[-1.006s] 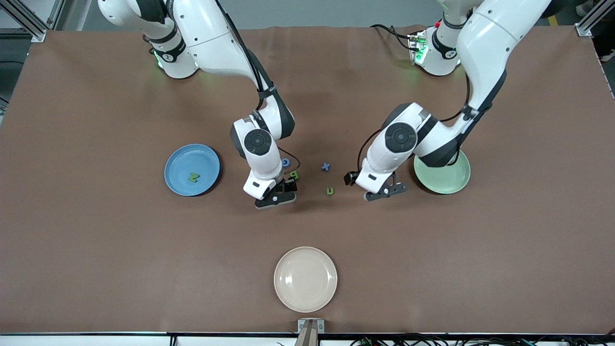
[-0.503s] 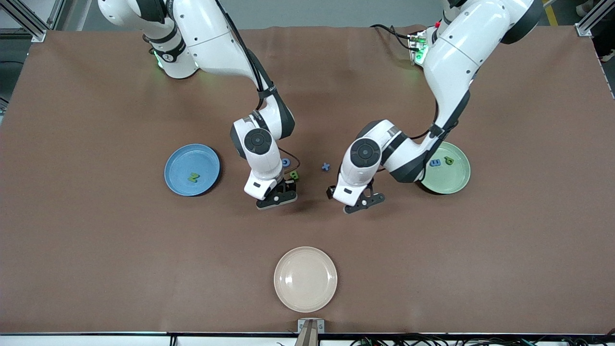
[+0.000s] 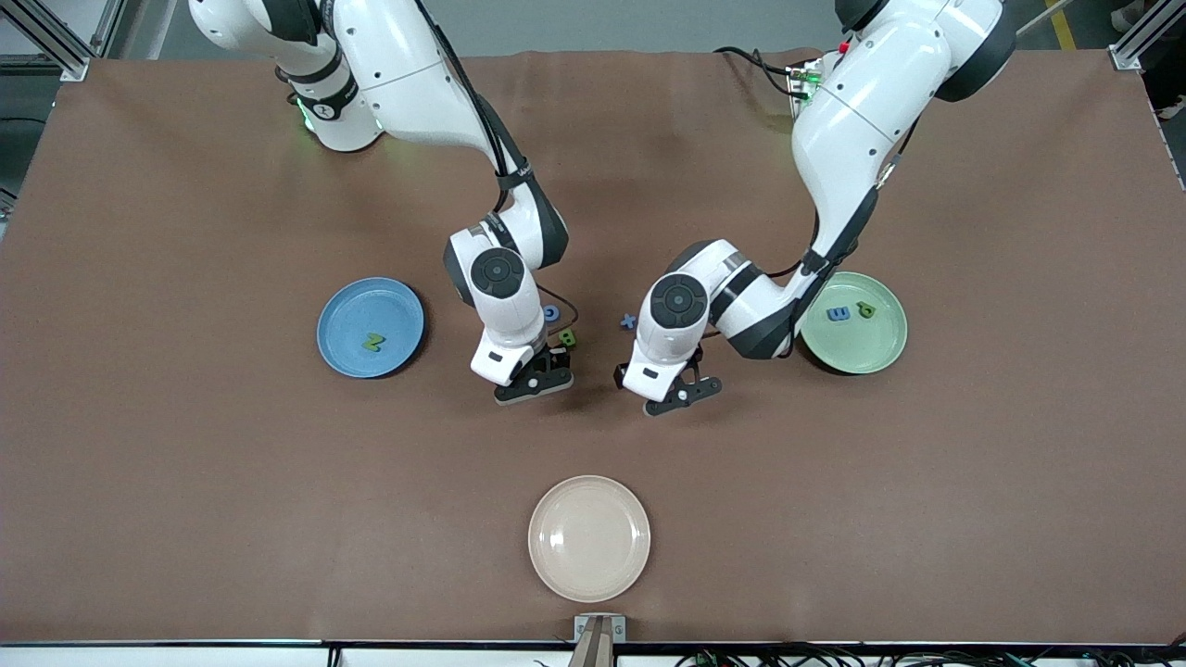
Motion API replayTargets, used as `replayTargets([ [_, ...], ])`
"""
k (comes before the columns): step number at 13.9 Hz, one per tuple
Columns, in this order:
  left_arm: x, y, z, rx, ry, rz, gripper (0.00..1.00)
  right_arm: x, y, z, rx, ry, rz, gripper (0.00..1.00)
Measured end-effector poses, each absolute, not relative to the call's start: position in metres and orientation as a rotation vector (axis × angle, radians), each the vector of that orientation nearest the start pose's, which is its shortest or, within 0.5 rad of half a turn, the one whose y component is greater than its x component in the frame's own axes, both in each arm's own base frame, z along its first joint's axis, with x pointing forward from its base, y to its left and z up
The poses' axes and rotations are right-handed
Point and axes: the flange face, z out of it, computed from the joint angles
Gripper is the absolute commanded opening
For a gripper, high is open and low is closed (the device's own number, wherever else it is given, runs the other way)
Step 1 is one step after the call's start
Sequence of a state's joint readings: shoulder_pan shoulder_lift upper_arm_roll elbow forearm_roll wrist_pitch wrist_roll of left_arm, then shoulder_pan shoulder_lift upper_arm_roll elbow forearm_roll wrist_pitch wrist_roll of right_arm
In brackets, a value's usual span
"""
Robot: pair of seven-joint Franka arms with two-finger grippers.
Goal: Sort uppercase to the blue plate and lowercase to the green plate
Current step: 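Pinch the Q with the right gripper while the left gripper reaches the n, then carry the Q to the blue plate while the left gripper grasps the n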
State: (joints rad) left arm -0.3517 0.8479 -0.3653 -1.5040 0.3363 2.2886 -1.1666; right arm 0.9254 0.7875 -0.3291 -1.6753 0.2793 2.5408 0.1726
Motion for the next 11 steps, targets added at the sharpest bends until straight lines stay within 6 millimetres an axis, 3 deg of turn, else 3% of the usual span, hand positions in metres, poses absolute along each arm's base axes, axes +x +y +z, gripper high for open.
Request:
replayTargets([
  [4,0.559,-0.439,0.179,-3.111,-0.51,0.029,0.89,0.572,0.357,0.186,-3.169,-0.646,0.056,0.0],
  [11,0.556,-0.441,0.172,-3.106,-0.501,0.042,0.5,0.597,0.26,0.259,-3.137,-0.736,0.38,0.0],
])
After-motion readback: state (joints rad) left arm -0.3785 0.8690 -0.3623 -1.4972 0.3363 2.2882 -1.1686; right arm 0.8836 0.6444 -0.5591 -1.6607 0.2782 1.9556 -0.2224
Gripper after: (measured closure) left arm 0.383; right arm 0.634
